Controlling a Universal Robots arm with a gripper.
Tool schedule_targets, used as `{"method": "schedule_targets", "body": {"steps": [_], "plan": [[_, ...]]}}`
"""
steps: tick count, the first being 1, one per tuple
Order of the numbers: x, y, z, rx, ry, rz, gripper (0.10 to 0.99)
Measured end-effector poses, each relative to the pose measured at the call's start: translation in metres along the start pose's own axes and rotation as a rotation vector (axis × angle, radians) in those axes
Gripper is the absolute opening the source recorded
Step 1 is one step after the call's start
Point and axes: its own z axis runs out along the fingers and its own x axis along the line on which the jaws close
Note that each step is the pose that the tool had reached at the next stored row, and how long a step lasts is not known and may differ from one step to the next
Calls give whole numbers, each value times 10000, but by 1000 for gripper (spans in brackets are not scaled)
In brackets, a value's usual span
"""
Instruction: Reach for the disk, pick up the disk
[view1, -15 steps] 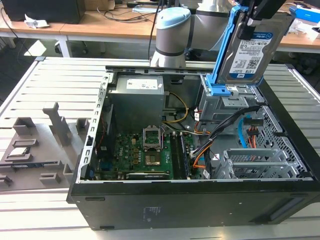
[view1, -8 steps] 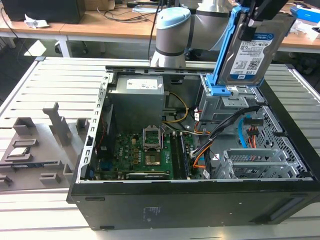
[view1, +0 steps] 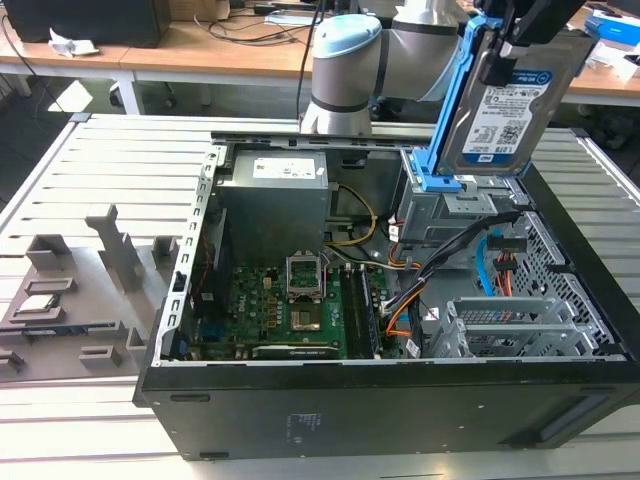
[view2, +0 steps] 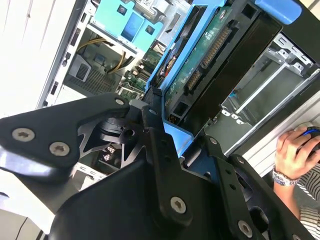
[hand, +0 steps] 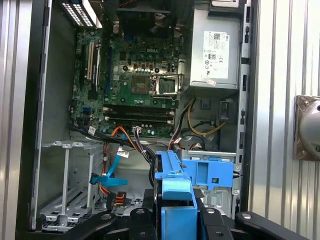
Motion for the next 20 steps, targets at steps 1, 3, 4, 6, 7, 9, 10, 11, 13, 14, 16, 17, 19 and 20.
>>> {"method": "schedule_targets", "body": {"steps": [1,3,4,6,7,9,10,11,13,14,16,17,19,20], "plan": [[10,1,0,0,0,0,369],[24,1,0,0,1,0,369],[32,2,0,0,1,0,369],[61,3,1,0,0,0,369],[74,4,1,0,0,0,369],[88,5,1,0,1,0,369],[99,5,2,0,0,0,369],[106,5,2,0,0,0,369],[120,6,2,0,0,0,369],[129,7,2,0,0,0,369],[158,8,3,0,0,0,369],[165,9,3,0,0,0,369],[181,9,3,0,0,0,369],[188,10,4,0,0,0,369]]}}
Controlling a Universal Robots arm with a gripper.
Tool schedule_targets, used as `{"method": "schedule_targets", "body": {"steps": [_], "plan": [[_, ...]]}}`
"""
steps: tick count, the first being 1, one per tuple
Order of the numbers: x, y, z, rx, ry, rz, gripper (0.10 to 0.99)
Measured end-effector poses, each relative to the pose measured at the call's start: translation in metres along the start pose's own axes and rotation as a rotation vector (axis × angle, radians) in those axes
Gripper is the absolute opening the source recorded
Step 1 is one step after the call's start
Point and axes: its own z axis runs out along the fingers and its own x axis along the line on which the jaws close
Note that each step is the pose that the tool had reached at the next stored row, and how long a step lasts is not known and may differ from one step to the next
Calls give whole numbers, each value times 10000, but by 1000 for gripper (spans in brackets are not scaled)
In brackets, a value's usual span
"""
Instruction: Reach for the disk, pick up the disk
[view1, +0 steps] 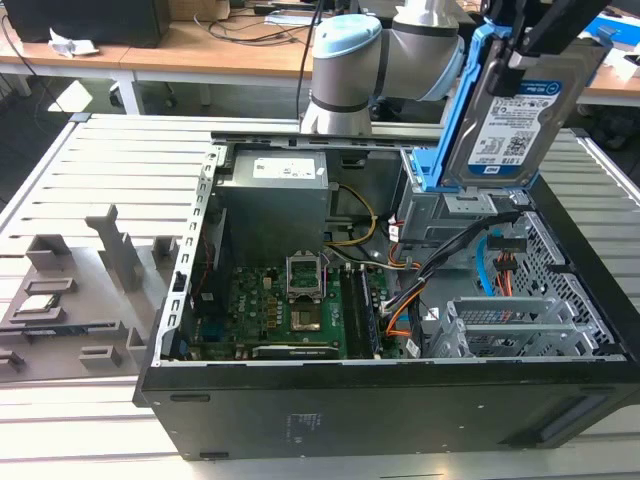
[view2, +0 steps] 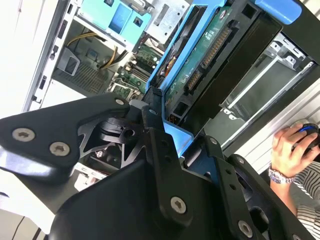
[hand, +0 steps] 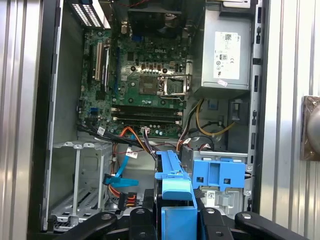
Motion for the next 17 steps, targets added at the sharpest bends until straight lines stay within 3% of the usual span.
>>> {"method": "schedule_targets", "body": {"steps": [17], "plan": [[168,9,3,0,1,1,369]]}}
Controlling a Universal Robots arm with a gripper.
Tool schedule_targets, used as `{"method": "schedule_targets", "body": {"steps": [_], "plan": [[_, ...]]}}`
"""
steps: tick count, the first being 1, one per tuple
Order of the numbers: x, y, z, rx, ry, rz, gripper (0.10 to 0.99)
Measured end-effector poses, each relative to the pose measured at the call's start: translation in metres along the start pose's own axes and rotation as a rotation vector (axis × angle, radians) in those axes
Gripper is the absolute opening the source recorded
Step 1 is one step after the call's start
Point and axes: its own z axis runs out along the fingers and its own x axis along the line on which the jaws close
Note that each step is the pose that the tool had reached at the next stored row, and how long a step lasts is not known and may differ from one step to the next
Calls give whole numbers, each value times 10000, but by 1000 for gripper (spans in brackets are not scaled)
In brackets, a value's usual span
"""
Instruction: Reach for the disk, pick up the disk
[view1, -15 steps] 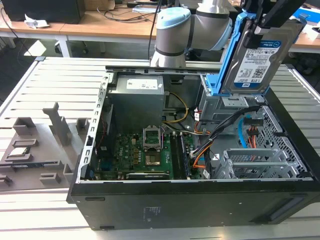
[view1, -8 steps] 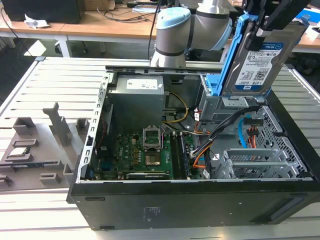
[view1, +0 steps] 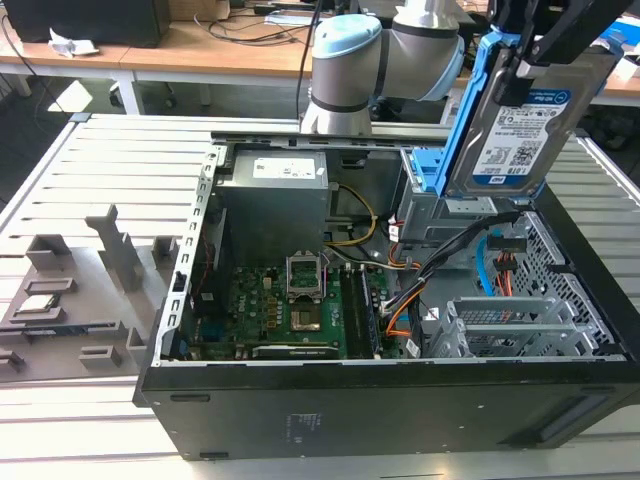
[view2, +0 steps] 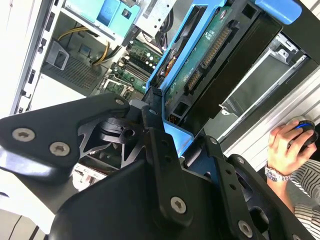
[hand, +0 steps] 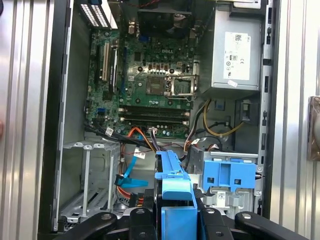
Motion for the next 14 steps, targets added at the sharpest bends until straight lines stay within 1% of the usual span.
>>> {"method": "schedule_targets", "body": {"steps": [5,14], "plan": [[79,4,2,0,0,0,369],[162,8,3,0,0,0,369]]}}
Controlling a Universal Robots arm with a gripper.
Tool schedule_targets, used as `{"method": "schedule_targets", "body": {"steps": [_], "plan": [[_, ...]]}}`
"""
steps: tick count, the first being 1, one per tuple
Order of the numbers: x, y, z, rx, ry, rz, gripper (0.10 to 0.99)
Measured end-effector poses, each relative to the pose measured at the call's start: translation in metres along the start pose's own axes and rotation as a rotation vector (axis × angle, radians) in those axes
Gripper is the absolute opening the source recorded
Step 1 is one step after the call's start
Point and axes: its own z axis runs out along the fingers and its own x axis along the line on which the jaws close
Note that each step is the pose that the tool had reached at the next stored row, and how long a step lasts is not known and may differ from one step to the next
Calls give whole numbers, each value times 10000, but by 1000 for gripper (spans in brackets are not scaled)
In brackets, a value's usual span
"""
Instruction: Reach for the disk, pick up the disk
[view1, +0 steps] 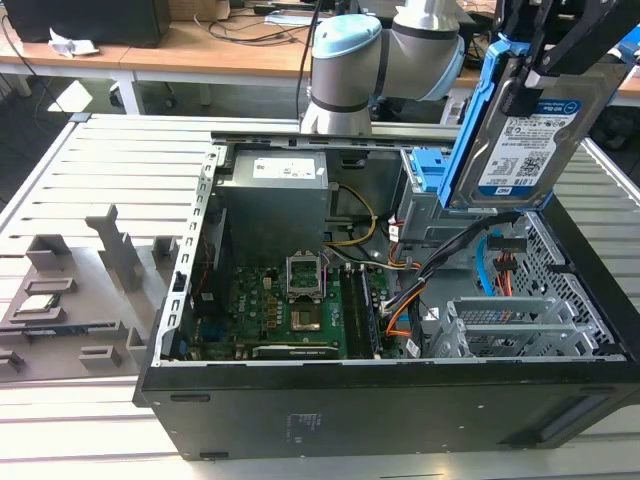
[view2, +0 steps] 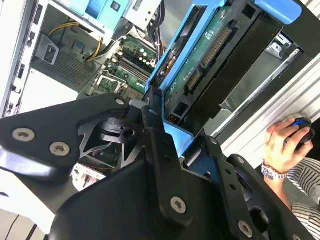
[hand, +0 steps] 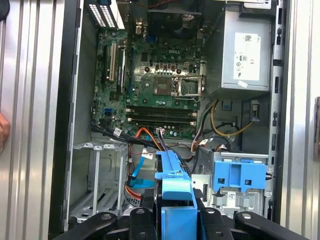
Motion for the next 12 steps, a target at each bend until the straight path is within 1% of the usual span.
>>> {"method": "schedule_targets", "body": {"steps": [10,12], "plan": [[119,6,3,0,0,0,369],[171,9,5,0,0,0,369]]}}
